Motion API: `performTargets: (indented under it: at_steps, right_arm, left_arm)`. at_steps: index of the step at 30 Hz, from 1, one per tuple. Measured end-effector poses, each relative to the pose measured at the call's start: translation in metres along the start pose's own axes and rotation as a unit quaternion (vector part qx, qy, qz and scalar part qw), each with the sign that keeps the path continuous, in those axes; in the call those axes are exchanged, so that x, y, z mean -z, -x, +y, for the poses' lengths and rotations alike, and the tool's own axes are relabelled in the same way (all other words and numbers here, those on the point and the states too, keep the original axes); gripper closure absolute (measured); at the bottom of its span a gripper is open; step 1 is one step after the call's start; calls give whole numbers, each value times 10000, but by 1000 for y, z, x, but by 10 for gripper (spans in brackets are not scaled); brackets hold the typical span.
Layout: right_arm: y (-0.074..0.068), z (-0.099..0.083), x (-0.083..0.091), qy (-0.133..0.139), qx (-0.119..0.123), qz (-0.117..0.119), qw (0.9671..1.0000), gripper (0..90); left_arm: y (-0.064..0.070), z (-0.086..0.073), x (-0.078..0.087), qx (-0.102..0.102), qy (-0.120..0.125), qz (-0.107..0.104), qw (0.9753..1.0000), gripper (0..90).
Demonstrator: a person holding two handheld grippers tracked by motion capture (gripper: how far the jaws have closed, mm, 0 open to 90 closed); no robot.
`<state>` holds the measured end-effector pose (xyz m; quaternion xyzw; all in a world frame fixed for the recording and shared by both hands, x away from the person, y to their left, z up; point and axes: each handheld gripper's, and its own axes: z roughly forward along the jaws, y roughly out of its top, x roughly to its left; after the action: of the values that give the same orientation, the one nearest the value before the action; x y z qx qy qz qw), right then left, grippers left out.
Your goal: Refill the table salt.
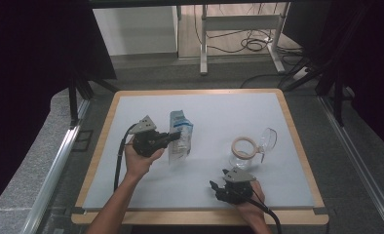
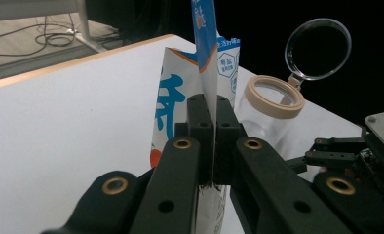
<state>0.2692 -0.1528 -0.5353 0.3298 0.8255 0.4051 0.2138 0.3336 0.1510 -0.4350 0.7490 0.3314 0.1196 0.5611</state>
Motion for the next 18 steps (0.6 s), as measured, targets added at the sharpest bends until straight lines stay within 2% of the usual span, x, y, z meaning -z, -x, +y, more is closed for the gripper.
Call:
performTargets:
  at_steps: [11, 18]
  right_arm:
    - [-4, 4, -3, 84, 79, -34, 9999, 370]
    - [-7, 8, -8, 97, 146, -70, 9998, 369]
  left_arm:
    - [13, 2, -8, -70, 23, -307, 9995, 900]
    - [19, 4, -12, -130, -13, -379, 9992, 900]
